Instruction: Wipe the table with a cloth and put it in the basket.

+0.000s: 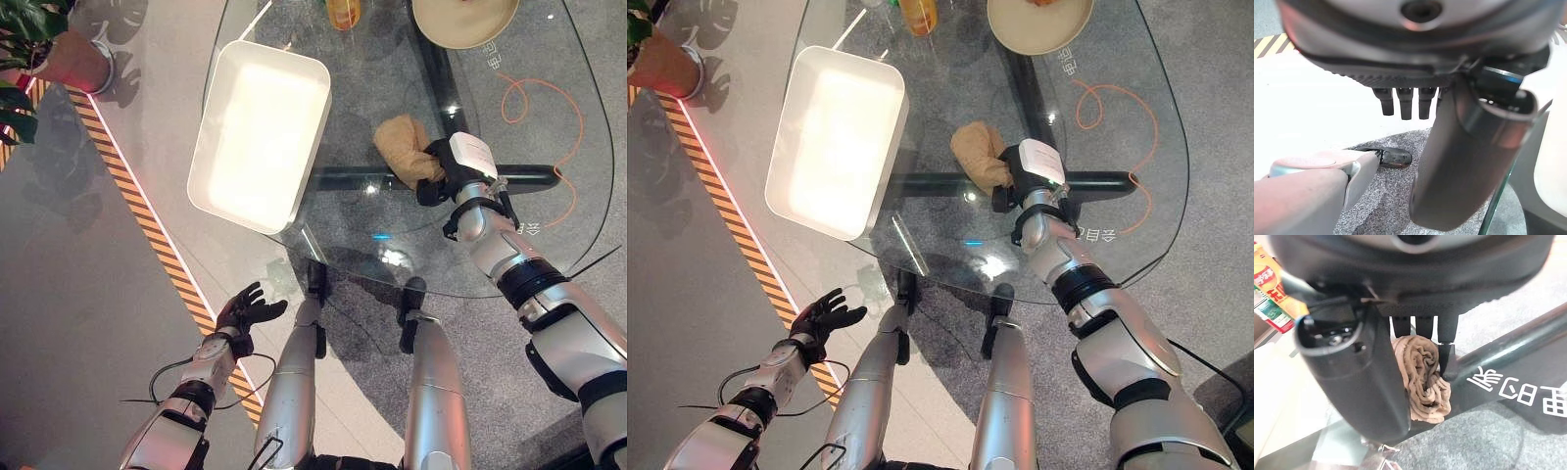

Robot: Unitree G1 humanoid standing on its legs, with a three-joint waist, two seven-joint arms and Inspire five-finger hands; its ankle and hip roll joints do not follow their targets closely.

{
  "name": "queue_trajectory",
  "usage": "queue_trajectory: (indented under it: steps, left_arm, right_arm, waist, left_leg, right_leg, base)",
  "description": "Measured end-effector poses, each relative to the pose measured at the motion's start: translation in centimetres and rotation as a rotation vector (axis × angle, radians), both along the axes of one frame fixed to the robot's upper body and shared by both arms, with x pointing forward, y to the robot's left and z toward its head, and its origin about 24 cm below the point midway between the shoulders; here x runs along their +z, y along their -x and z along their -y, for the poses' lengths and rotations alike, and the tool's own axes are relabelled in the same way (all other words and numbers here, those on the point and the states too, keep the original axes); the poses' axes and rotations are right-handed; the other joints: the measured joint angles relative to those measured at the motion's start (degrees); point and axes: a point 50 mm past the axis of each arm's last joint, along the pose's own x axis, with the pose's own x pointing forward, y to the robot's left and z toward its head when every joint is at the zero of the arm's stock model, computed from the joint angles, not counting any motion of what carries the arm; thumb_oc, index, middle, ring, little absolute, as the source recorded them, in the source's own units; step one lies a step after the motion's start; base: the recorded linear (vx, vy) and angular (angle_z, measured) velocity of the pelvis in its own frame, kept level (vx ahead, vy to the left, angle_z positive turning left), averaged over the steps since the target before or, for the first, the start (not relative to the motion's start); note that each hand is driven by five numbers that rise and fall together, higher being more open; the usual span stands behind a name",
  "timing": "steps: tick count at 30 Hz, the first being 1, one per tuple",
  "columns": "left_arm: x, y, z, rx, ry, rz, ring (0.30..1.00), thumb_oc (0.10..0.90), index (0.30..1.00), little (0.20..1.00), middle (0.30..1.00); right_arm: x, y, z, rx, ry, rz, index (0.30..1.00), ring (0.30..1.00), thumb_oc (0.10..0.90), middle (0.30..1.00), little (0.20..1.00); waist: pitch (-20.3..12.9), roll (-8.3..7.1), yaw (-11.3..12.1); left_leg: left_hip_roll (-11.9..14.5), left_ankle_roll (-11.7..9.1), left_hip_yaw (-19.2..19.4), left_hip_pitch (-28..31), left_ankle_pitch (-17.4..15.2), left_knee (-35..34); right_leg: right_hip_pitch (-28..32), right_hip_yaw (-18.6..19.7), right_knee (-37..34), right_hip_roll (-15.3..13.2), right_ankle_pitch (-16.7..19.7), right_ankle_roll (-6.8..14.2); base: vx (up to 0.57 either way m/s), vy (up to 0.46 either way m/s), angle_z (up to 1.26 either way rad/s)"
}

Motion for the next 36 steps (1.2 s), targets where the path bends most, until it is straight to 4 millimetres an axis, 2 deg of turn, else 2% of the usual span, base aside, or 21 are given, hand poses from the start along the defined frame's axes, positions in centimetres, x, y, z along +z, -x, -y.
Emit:
queue_trajectory:
  steps: [12, 22, 36]
  left_arm:
    - [0.0, 0.0, 0.0, -0.001, 0.000, 0.000, 0.900, 0.800, 0.900, 0.900, 0.900]
    - [0.0, 0.0, 0.0, -0.002, 0.001, 0.000, 0.900, 0.800, 0.900, 0.900, 0.900]
    - [0.0, 0.0, -0.1, -0.002, -0.001, -0.003, 0.900, 0.800, 0.900, 0.900, 0.900]
  right_arm:
    - [-0.4, 0.0, -1.7, 0.148, 0.090, -0.093, 0.300, 0.300, 0.100, 0.300, 0.200]
    - [-2.4, 0.8, -4.4, 0.358, 0.238, -0.231, 0.300, 0.300, 0.100, 0.300, 0.200]
    - [-2.8, 1.0, -4.7, 0.403, 0.258, -0.274, 0.300, 0.300, 0.100, 0.300, 0.200]
  waist:
    - [0.00, 0.00, 0.18]
    - [0.00, 0.00, 1.45]
    - [0.00, 0.00, 1.71]
  left_leg:
    - [-0.16, -0.02, -0.16, 0.00, 0.00, 0.00]
    - [-0.28, -0.03, -0.38, 0.00, -0.01, -0.12]
    - [-0.61, -0.03, -0.58, -0.12, 0.00, -0.44]
  right_leg:
    - [-0.09, -0.10, 0.48, -0.21, -0.43, 0.00]
    - [-0.19, -0.31, 0.76, -0.41, -0.77, -0.05]
    - [-0.18, -0.52, 0.56, -0.47, -0.91, 0.14]
  base:
    - [0.00, 0.000, 0.00]
    - [0.00, 0.000, 0.01]
    - [0.00, -0.001, 0.00]
